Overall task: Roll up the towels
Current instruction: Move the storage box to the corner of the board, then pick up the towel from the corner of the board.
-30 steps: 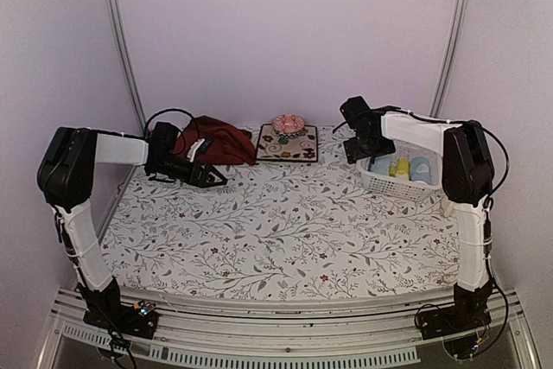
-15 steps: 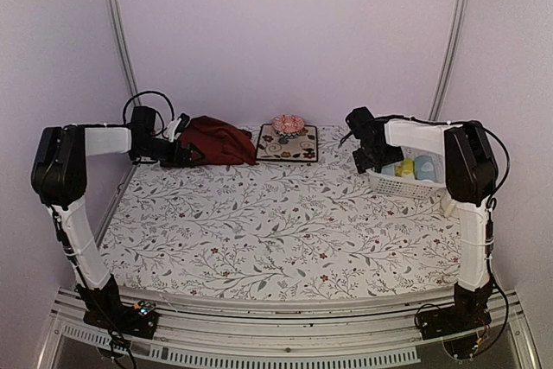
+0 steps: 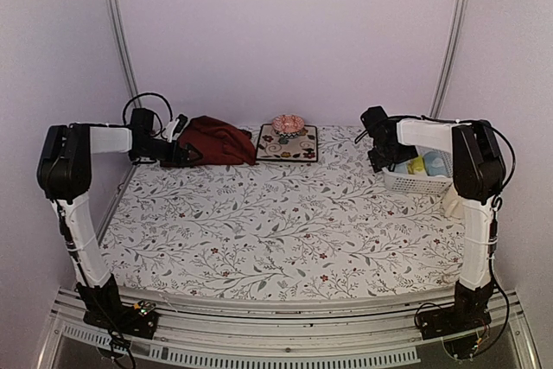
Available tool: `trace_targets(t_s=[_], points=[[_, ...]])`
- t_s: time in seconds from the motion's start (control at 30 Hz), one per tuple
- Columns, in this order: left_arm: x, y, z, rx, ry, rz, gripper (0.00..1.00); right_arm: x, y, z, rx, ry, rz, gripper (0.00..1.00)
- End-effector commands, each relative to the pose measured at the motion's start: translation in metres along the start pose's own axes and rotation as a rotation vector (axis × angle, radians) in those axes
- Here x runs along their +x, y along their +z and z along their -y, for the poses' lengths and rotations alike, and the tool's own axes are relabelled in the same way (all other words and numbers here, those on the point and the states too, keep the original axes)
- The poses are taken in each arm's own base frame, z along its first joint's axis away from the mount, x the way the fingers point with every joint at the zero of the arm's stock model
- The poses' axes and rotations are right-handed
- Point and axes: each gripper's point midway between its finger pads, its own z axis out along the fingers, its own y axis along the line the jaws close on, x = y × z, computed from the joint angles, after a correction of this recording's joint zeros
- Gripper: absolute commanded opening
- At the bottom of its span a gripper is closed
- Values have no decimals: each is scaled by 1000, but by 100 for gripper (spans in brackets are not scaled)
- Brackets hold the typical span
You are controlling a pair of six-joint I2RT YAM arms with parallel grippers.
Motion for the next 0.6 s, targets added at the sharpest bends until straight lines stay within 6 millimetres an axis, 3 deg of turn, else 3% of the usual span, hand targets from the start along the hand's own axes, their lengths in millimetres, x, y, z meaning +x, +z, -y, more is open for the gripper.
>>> trace_targets(t_s=[0.0, 0.23, 0.4, 0.57], points=[[-15, -8, -13, 38, 57, 57, 97, -7, -12, 40, 139, -2, 29, 99], [-25, -4, -47, -137, 243, 31, 97, -26, -31, 48, 92, 35, 85, 99], [-14, 2, -95, -347, 248, -43, 97, -39, -61, 20, -110, 62, 161, 99], [-8, -9, -115, -403, 143, -30, 97, -47, -91, -6, -256, 55, 220, 99]])
